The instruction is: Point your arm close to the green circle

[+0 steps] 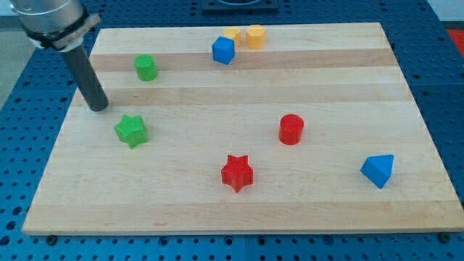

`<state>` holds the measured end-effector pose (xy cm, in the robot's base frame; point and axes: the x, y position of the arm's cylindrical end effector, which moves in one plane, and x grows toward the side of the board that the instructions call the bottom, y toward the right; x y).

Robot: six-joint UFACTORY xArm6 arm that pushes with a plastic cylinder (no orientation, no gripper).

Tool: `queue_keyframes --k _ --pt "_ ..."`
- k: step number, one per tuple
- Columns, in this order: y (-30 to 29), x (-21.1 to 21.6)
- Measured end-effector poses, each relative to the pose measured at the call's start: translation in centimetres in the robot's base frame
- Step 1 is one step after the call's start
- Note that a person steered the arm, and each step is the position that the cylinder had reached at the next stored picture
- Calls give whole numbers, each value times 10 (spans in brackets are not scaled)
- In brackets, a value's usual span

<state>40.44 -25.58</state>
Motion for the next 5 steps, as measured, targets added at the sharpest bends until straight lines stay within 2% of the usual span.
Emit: queue_keyframes --k 1,3,5 --pt "-5 -1" --pt "-9 -35" --pt "24 -51"
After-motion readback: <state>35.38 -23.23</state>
